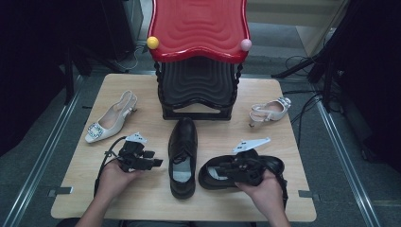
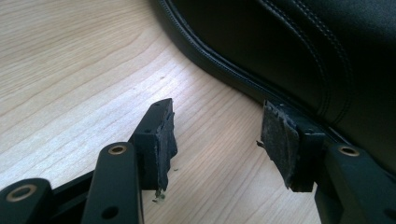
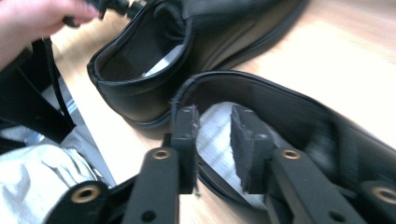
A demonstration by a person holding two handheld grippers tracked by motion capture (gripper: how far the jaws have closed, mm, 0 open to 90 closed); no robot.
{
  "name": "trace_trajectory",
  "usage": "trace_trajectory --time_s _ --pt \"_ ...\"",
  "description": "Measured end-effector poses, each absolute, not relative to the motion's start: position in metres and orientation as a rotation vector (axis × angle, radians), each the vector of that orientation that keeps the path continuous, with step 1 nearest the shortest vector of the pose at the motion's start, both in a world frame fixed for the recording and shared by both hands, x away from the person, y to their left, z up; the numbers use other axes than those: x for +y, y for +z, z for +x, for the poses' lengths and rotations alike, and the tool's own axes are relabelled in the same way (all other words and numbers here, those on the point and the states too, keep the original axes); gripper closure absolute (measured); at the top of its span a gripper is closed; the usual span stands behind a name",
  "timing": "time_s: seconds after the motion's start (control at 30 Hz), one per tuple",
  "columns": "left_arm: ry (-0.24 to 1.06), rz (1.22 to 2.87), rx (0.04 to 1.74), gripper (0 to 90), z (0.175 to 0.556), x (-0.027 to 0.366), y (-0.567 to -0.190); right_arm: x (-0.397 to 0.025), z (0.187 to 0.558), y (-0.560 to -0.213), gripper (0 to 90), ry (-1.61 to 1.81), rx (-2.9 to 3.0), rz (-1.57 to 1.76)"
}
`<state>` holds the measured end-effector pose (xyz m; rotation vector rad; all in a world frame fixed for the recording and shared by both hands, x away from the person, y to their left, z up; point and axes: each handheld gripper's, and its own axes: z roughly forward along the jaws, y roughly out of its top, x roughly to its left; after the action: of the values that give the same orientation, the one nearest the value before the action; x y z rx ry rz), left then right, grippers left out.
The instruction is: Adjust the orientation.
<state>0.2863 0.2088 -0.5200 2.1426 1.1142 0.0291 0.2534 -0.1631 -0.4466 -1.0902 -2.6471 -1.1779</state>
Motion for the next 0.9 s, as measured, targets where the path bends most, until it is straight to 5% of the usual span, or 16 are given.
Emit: trace_trajectory --time_s 0.23,0.9 --pt "0.007 2.15 1.101 44.6 0.291 0.203 -0.519 -0.208 0.253 -0.455 89.9 -1.349 -2.54 -1.192" --pt "-0.023 2.147 1.089 44.9 0.304 0.193 -0.523 -0.26 0.235 -0.475 90.0 -1.173 -2.582 -1.599"
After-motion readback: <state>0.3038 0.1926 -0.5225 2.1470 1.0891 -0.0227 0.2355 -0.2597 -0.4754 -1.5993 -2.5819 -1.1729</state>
